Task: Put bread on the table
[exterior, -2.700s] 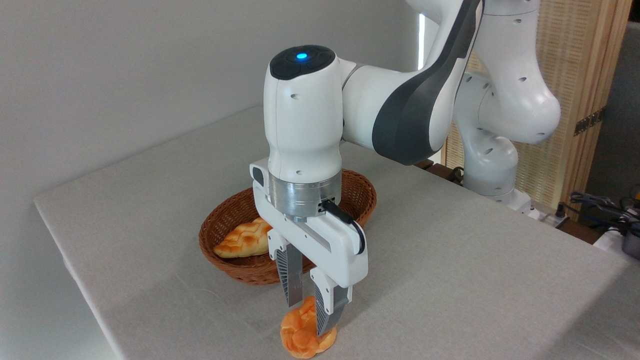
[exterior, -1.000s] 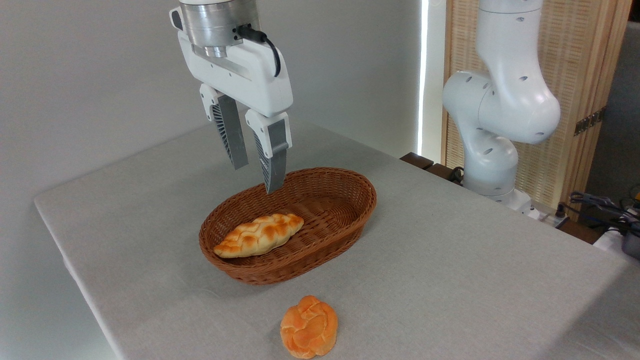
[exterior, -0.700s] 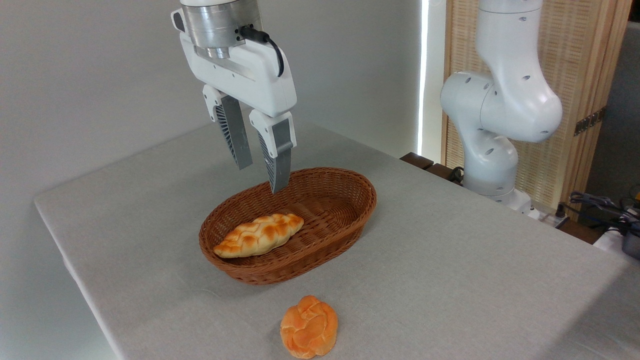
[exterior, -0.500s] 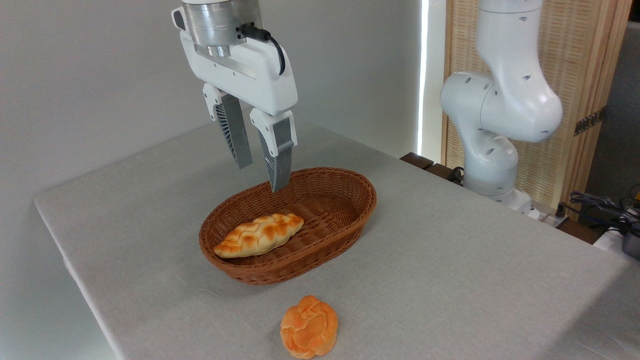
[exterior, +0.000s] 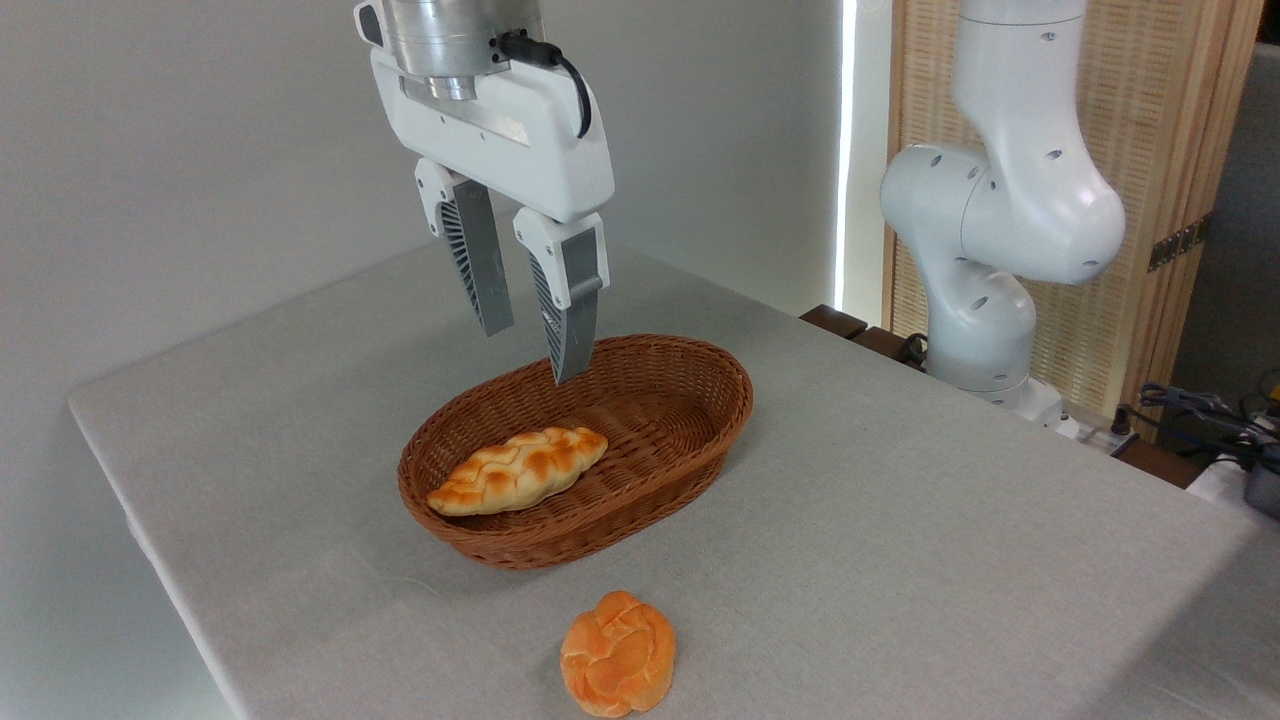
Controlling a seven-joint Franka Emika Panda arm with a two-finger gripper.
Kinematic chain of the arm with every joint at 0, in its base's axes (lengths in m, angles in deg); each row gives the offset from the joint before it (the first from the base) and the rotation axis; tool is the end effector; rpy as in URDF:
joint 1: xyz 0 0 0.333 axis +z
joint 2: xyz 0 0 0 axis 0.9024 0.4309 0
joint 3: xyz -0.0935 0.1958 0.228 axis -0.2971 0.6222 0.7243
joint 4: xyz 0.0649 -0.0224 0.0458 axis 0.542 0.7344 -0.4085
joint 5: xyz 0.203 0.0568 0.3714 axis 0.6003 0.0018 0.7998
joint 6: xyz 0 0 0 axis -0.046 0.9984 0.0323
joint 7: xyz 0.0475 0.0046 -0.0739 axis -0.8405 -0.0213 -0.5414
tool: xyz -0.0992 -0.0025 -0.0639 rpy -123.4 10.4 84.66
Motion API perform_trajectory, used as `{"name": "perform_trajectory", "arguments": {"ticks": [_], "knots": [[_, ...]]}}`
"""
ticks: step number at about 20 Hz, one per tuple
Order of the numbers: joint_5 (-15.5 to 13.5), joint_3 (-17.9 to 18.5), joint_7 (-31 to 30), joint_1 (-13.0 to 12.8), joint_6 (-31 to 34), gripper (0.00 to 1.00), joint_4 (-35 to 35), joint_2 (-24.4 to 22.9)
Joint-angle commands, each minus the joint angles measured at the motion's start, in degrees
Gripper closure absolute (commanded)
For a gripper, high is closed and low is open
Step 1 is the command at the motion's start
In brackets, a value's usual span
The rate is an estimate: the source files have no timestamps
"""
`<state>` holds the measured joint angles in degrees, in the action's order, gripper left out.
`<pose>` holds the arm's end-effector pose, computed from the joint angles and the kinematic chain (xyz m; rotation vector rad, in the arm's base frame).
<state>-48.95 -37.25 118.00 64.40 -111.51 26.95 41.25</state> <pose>0.5782 -0.0162 0.6093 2.8741 -1.1477 0.0348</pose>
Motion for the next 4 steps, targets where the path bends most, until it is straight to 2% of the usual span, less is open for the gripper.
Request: {"name": "perform_trajectory", "arguments": {"ticks": [1,4], "knots": [[0.7,0.3,0.91,-0.19,1.42,0.0,-0.95,0.06],[0.79,0.12,0.82,-0.36,1.42,0.0,-0.95,0.06]]}}
